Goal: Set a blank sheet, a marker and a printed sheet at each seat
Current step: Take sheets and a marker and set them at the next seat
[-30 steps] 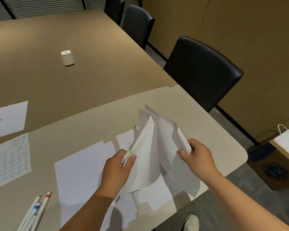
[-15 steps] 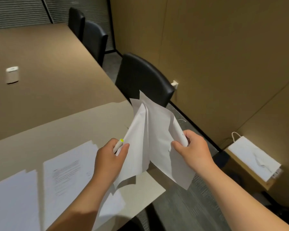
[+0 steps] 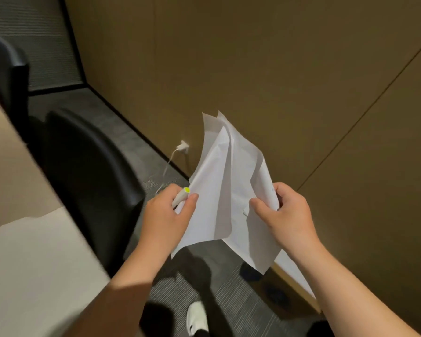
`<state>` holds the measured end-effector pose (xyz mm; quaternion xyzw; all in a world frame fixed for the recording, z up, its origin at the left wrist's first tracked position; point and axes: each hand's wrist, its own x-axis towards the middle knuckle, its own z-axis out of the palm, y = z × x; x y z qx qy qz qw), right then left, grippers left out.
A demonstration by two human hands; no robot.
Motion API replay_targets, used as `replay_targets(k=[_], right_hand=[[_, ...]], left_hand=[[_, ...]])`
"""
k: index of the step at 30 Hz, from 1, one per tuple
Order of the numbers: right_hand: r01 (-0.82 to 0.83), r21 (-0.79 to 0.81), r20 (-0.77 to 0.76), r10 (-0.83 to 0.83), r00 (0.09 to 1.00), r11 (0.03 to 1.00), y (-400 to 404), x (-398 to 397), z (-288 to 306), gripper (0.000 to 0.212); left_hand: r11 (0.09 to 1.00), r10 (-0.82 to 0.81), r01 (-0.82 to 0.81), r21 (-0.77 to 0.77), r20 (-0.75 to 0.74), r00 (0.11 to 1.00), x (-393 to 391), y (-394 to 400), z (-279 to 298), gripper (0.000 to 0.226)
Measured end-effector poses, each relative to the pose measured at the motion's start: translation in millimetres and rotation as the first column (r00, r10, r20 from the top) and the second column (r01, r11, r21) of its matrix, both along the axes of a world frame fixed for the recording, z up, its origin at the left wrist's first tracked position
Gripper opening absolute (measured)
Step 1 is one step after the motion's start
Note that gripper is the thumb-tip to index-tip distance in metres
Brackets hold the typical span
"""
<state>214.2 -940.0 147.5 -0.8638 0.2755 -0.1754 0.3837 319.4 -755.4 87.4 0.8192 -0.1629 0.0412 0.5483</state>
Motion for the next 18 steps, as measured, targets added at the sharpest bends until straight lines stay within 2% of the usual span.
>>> replay_targets(k=[5,9,13,18], right_hand=[[0.064,-0.031,-0.017,-0.065,0.998,0.997,-94,81,25,0.012],[0.038,-0.083,0.038,-0.035,0.999,0.996,-137,140,41,0.01],[-0.086,-0.038,0.075,0.088,0.993,0.996,-141,213,42,0.009],[-0.38,0.041,0.142,0.371,0.918,0.924,-94,327,34,0.011]], left_hand=[[0.997,-0.028,0.02,-0.079,-0.103,0.994,93,-104,9,0.033],[0.996,0.023,-0.033,-0.079,-0.125,0.992,142,-141,21,0.033],[0.985,0.154,-0.159,-0.061,-0.078,0.985,189,-133,39,0.034],[0.908,0.419,-0.42,0.017,0.022,0.908,246,-67,60,0.035]])
